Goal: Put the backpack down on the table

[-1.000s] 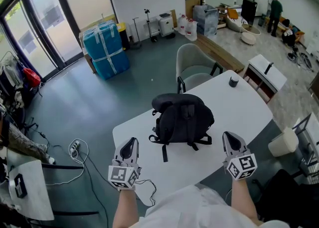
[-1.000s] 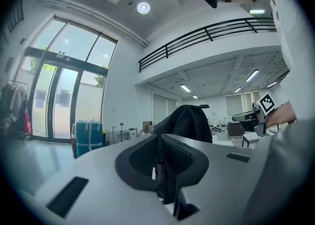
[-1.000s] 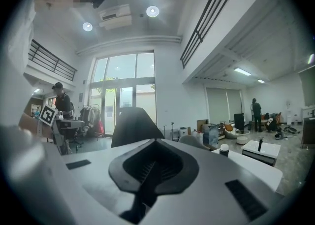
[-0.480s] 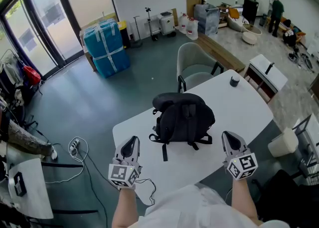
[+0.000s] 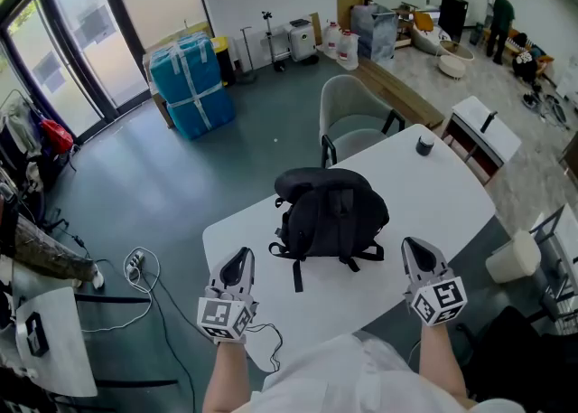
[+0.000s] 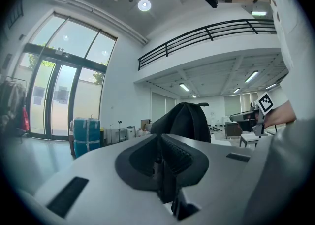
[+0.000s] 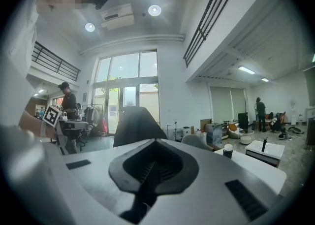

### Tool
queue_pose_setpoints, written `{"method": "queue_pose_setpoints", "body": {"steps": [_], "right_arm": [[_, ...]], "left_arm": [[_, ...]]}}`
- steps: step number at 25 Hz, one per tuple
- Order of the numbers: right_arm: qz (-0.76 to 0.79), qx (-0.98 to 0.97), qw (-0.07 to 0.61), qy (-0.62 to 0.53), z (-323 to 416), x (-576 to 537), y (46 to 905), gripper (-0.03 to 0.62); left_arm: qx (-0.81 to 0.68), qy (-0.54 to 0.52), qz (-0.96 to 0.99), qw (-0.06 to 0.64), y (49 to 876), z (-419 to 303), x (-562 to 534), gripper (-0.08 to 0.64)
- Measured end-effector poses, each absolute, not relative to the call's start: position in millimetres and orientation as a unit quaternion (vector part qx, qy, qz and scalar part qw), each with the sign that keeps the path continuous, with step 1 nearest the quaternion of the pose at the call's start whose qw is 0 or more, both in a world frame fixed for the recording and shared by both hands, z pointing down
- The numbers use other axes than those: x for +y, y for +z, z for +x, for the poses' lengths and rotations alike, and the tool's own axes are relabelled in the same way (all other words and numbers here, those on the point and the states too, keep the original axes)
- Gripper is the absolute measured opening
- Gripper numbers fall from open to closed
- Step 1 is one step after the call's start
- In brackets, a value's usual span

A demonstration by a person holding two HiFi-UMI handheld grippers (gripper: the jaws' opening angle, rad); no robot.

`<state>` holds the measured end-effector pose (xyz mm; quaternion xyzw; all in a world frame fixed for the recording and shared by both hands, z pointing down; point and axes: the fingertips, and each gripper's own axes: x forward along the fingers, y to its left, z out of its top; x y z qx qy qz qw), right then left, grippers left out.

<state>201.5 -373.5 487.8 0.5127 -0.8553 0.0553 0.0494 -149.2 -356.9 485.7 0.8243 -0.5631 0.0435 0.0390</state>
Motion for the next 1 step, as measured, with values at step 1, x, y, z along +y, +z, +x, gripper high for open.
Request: {"method": "queue_pose_setpoints", "body": {"steps": [1], "right_arm": [[0.513,-0.855,0.049,0.056,202.6,-373.8,488.9,0.015]], "left_arm": [[-0.563,0.044,0.825,0.040,487.0,-147.9,-356.9,0.041]]}}
